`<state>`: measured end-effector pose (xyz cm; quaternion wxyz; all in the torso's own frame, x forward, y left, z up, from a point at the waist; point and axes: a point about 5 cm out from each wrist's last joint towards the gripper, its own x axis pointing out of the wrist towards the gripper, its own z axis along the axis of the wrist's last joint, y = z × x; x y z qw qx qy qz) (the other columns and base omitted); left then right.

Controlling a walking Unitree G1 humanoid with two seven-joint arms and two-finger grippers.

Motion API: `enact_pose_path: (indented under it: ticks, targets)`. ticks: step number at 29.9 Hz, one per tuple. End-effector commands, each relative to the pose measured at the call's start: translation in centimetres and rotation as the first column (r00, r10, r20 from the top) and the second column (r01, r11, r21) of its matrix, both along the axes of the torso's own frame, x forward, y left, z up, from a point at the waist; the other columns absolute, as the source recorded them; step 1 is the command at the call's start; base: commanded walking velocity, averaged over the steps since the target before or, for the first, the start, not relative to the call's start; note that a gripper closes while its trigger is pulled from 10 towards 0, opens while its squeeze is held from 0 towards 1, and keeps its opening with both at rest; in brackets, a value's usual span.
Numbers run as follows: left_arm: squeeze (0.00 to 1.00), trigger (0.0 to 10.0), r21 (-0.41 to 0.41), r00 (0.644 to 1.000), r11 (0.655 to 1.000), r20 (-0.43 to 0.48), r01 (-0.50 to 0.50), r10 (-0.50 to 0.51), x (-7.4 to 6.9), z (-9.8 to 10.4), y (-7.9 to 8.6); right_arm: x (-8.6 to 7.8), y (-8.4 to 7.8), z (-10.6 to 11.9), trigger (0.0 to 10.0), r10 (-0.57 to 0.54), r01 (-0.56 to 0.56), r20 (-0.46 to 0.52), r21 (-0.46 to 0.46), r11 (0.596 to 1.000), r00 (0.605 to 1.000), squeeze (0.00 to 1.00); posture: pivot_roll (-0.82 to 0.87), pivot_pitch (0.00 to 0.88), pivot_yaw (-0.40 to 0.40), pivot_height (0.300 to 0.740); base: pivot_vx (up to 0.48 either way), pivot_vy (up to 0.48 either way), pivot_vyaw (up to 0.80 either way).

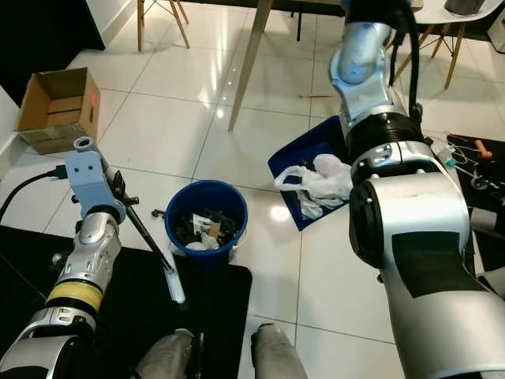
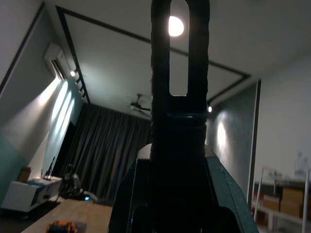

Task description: Sweep floor

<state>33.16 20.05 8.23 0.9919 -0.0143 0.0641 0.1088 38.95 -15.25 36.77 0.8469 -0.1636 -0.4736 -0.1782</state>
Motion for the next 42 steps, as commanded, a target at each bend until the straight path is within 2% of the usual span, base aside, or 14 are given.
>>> enact_pose_path:
  ticks: [1,6,8,9,12,14,23,29,33,37,39,40,41,42]
  targets:
    - [0.00,10.0,0.013,0.999,1.000,0.029,-0.026,0.025,-0.2,0.3,0.6,-0.7,2.0,2.0,10.0,0.001,0.002,0.110,-0.022,1.000,0.994,0.00,-0.06,0.098,-0.049,0.740,0.000,0.000,0.00]
    - [0.00,10.0,0.012,0.999,0.999,0.034,-0.033,0.032,-0.2,0.3,0.7,-0.8,3.8,2.0,10.0,0.091,-0.094,0.107,0.017,0.995,0.990,0.00,-0.06,0.097,-0.053,0.740,0.000,0.000,0.00]
    - [0.00,10.0,0.009,0.998,0.999,0.042,-0.039,0.038,-0.2,0.4,0.8,-0.8,4.8,1.6,10.0,0.167,-0.176,0.099,0.090,0.980,0.981,0.00,-0.05,0.100,-0.057,0.740,0.000,0.000,0.00]
    - [0.00,10.0,0.009,0.998,0.999,0.042,-0.039,0.038,-0.2,0.4,0.8,-0.8,4.8,1.6,10.0,0.167,-0.176,0.099,0.090,0.980,0.981,0.00,-0.05,0.100,-0.057,0.740,0.000,0.000,0.00]
    - [0.00,10.0,0.005,0.998,0.999,0.049,-0.043,0.043,-0.1,0.6,0.9,-0.8,5.4,0.7,10.0,0.225,-0.239,0.093,0.191,0.952,0.970,0.00,-0.05,0.101,-0.055,0.740,0.000,0.000,0.00]
    - [0.00,10.0,0.004,0.998,0.999,0.051,-0.043,0.043,-0.1,0.6,1.0,-0.8,5.6,0.1,10.0,0.227,-0.242,0.092,0.208,0.948,0.970,0.00,-0.05,0.102,-0.054,0.740,0.000,0.000,0.00]
    - [0.00,10.0,-0.001,0.998,1.000,0.053,-0.028,0.028,0.0,0.5,0.4,-1.3,8.3,-3.6,10.0,0.279,-0.282,0.047,0.066,0.957,0.959,0.00,-0.06,0.112,-0.043,0.740,0.000,0.000,0.00]
    - [0.00,10.0,-0.003,0.998,1.000,0.055,-0.024,0.024,0.0,0.4,0.2,-1.3,8.7,-4.9,10.0,0.275,-0.275,0.017,0.040,0.961,0.961,0.00,-0.06,0.110,-0.045,0.740,0.000,0.000,0.00]
    - [0.00,10.0,0.000,0.998,1.000,0.059,-0.027,0.027,-0.1,0.5,0.5,-1.1,8.3,-4.8,10.0,0.252,-0.252,0.012,0.064,0.965,0.968,0.00,-0.05,0.109,-0.046,0.740,0.000,0.000,0.00]
    - [0.00,10.0,0.004,0.998,1.000,0.061,-0.030,0.030,-0.2,0.5,0.9,-0.8,7.0,-4.3,10.0,0.206,-0.205,0.011,0.129,0.970,0.979,0.00,-0.05,0.106,-0.044,0.740,0.000,0.000,0.00]
    - [0.00,10.0,0.007,0.998,1.000,0.062,-0.029,0.029,-0.2,0.6,1.1,-0.2,4.7,-3.7,10.0,0.113,-0.110,-0.004,0.203,0.973,0.994,0.00,-0.04,0.101,-0.039,0.740,0.000,0.000,0.00]
    - [0.00,10.0,0.009,0.998,1.000,0.064,-0.028,0.027,-0.1,0.7,1.1,0.1,2.8,-3.3,10.0,0.035,-0.029,-0.022,0.250,0.968,0.999,0.00,-0.04,0.101,-0.040,0.740,0.000,0.000,0.00]
    - [0.00,10.0,0.009,0.998,1.000,0.064,-0.028,0.027,-0.1,0.7,1.1,0.1,2.8,-3.3,10.0,0.035,-0.029,-0.022,0.250,0.968,0.999,0.00,-0.04,0.101,-0.040,0.740,0.000,0.000,0.00]
    - [0.00,10.0,0.010,0.998,1.000,0.065,-0.027,0.027,-0.1,0.8,1.1,0.2,1.5,-3.1,10.0,-0.017,0.026,-0.035,0.279,0.960,0.999,0.00,-0.04,0.100,-0.040,0.740,0.000,0.000,0.00]
